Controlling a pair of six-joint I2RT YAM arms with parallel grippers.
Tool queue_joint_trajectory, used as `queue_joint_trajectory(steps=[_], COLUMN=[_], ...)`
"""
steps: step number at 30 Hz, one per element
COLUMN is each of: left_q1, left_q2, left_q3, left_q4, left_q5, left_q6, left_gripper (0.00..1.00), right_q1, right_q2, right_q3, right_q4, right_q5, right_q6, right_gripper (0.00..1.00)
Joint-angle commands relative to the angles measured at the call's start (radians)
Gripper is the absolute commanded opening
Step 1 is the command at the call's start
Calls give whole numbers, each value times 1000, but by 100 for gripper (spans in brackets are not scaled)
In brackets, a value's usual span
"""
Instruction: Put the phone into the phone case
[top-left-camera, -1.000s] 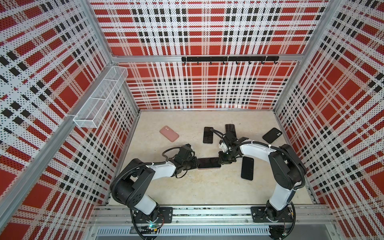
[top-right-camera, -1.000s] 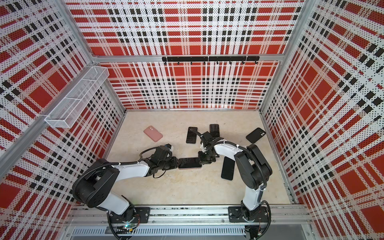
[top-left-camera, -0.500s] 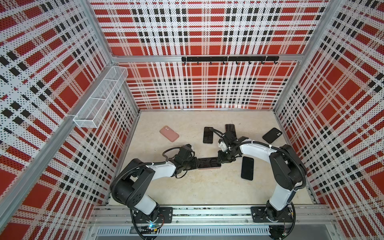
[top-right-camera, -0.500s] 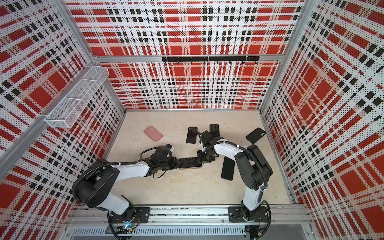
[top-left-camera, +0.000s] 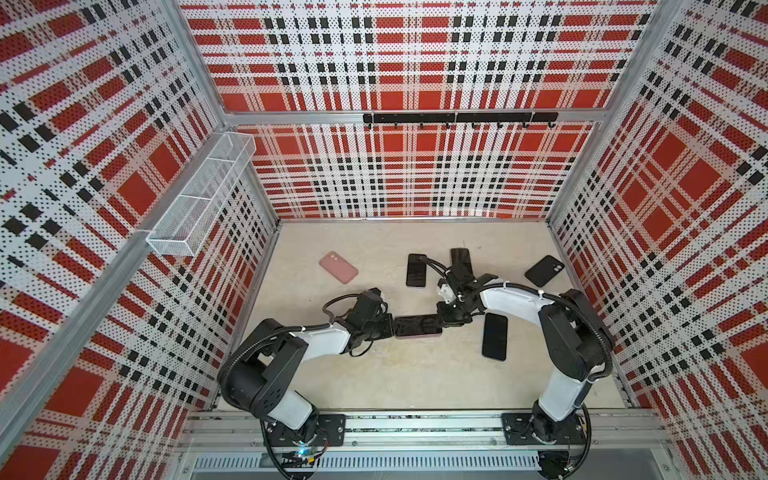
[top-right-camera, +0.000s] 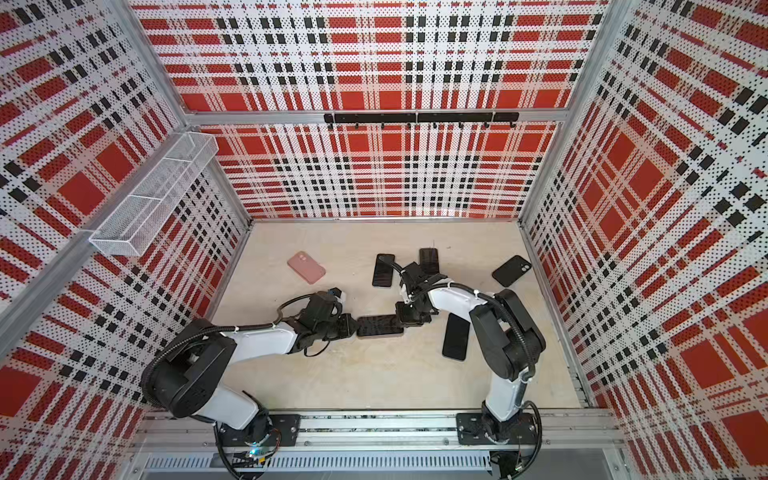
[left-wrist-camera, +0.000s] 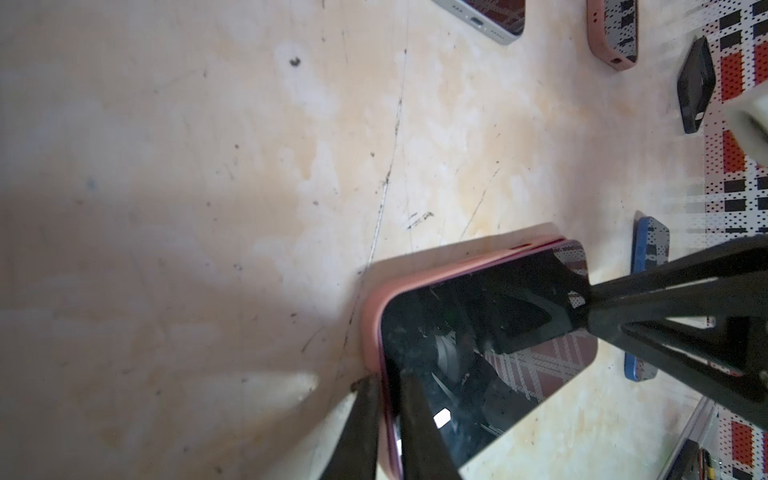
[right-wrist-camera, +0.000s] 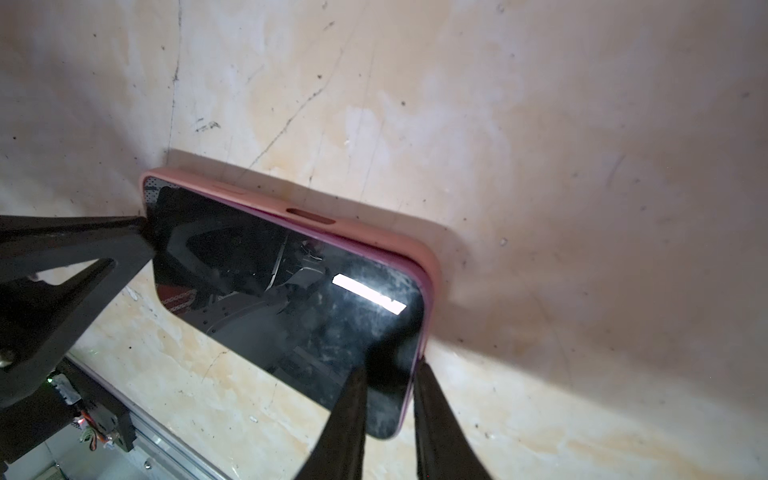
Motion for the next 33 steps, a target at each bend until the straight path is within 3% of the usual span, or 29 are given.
queue_joint_trajectory(steps=[1, 6, 11, 16, 25, 33], left_q1=[-6, -1, -1, 1, 7, 15], left_q2=[26, 25, 33, 51, 16, -3], left_q3=[-23, -19, -25, -20, -8, -32], left_q4=[-53, -99, -109, -140, -179, -189], left_q5=[31, 22, 29, 28, 31, 31], left_q6=[19, 48, 59, 83, 106, 111], left_gripper=[15, 19, 16, 15, 38, 38], right_q1=[7, 7, 8, 6, -15, -15], right_q2=[21, 20, 15, -28, -71, -36], right_q3=[-24, -30, -22, 6, -3, -7], right_q4=[-3, -8, 4, -26, -49, -31], right_q5=[-36, -16, -26, -14, -13, -22], right_q6=[-6, -7, -2, -12, -19, -15], right_gripper=[23, 23, 23, 30, 30, 29])
